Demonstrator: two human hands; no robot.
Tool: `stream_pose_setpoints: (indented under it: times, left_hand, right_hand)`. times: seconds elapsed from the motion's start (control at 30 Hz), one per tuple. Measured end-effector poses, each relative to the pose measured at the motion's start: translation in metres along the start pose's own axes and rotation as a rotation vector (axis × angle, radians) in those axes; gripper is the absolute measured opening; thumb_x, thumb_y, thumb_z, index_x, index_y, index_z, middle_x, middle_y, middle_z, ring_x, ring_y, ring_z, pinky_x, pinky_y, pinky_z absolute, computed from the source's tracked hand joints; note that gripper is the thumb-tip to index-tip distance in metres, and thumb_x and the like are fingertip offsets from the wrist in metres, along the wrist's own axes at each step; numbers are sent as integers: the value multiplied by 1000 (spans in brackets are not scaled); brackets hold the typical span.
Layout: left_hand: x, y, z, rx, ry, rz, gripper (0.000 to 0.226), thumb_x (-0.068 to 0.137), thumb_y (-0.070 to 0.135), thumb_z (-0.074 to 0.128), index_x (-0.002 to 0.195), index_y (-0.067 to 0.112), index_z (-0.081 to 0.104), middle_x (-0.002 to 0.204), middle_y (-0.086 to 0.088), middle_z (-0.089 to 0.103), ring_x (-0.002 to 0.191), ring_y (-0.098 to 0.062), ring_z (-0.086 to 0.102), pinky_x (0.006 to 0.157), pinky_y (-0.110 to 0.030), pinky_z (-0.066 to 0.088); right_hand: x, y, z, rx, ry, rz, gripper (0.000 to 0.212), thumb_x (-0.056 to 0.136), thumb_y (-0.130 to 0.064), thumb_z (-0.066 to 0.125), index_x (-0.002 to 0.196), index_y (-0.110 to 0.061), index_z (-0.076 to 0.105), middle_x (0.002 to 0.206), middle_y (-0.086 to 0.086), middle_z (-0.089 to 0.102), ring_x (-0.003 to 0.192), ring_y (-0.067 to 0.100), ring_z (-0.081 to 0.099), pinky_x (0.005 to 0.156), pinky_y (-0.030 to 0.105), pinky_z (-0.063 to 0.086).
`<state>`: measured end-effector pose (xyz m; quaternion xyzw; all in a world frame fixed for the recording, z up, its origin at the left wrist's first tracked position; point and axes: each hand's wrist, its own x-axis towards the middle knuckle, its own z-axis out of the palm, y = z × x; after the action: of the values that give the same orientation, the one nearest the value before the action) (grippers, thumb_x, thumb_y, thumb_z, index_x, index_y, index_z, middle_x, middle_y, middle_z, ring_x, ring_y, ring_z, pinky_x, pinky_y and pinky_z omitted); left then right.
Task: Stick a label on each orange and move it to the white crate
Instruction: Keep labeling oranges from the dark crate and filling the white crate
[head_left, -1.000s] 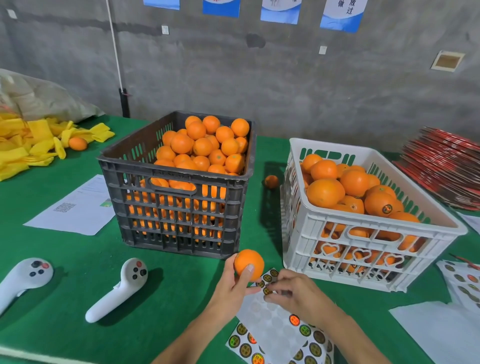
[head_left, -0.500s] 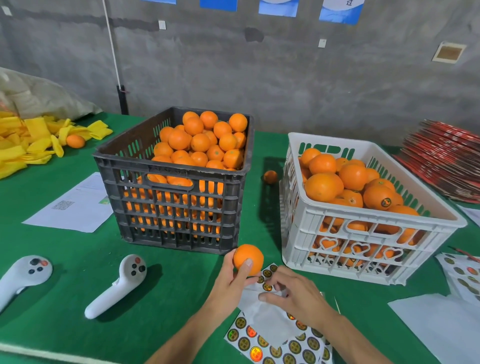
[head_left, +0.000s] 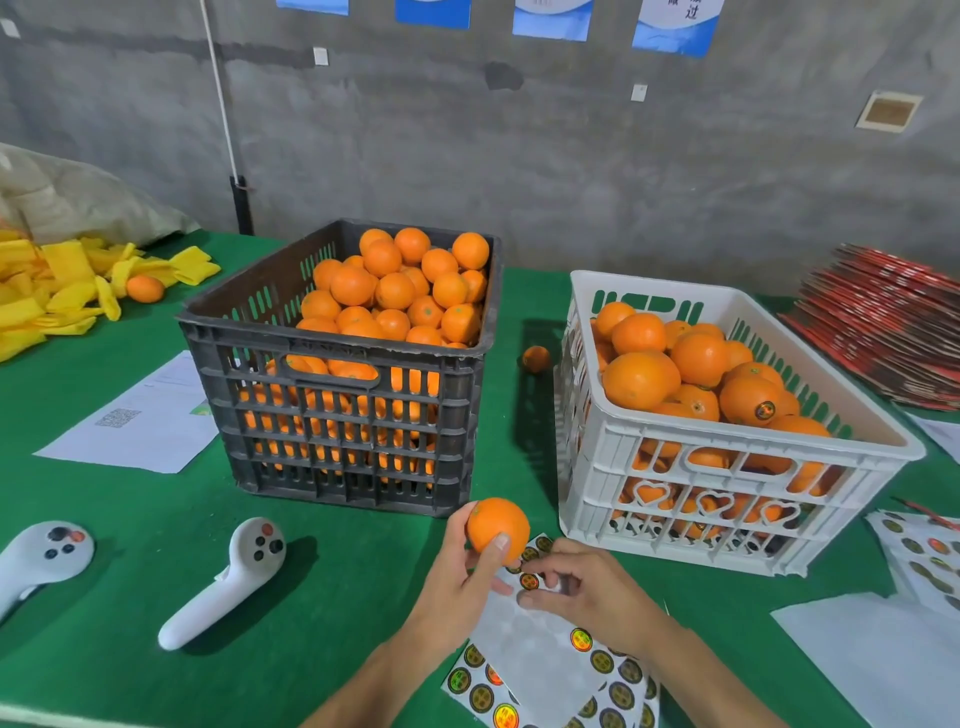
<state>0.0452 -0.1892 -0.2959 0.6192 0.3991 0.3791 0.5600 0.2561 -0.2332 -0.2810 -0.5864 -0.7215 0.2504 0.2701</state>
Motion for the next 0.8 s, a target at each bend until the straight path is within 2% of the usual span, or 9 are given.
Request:
stream_pose_setpoints:
  times: [0.1, 0.2, 0.3, 0.43, 0.57, 0.67, 0.8]
  left_hand:
    - [0, -1, 2, 5, -19, -3, 74, 90, 73, 54, 150, 37, 31, 115, 17, 68, 93, -17, 77, 98, -44, 55]
    - [-1, -1, 3, 1, -40, -35, 73, 92, 73, 54, 151, 38, 30, 123, 11, 65, 98, -16, 77, 102, -45, 52]
    - [-2, 0, 1, 13, -31, -58, 65, 99, 64, 51, 151, 33, 28, 114, 17, 71, 96, -16, 77, 100, -50, 55]
    - [0, 4, -2, -2, -20, -82, 67, 98, 59, 48, 153, 27, 25, 106, 27, 71, 91, -20, 78, 96, -49, 57]
    - [2, 2, -2, -13, 5, -92, 61, 102, 53, 48, 152, 27, 27, 105, 12, 73, 90, -20, 78, 96, -51, 57]
    - [3, 1, -2, -1, 2, -83, 63, 99, 57, 48, 152, 28, 27, 116, 9, 68, 90, -19, 77, 97, -50, 57]
    - [3, -1, -2, 25, -12, -80, 66, 97, 62, 46, 151, 30, 27, 112, 9, 69, 88, -19, 77, 97, -49, 56]
  right_hand:
    - [1, 0, 1, 7, 13, -10, 37, 84, -55, 77, 118, -38, 76, 81, -7, 52, 69, 7, 46, 65, 23, 38]
    - [2, -1, 2, 14, 27, -13, 28, 87, -45, 78, 114, -36, 78, 77, -7, 54, 66, 7, 47, 63, 25, 38]
    - [4, 1, 1, 58, 39, 13, 22, 88, -42, 78, 108, -33, 80, 73, -13, 51, 62, 5, 46, 61, 17, 35]
    - [4, 1, -1, 93, 12, 20, 16, 89, -40, 78, 104, -33, 81, 71, -17, 49, 62, 4, 45, 62, 17, 35]
    - [4, 3, 3, 121, 36, 60, 9, 90, -39, 78, 97, -38, 81, 73, -13, 52, 64, 5, 45, 62, 22, 35]
    - [3, 2, 7, 163, 65, 112, 6, 88, -41, 79, 92, -44, 81, 76, -16, 59, 65, 4, 47, 62, 21, 37]
    - [4, -3, 5, 308, 51, 204, 5, 84, -36, 83, 88, -39, 82, 82, -13, 70, 70, 2, 56, 67, 19, 43]
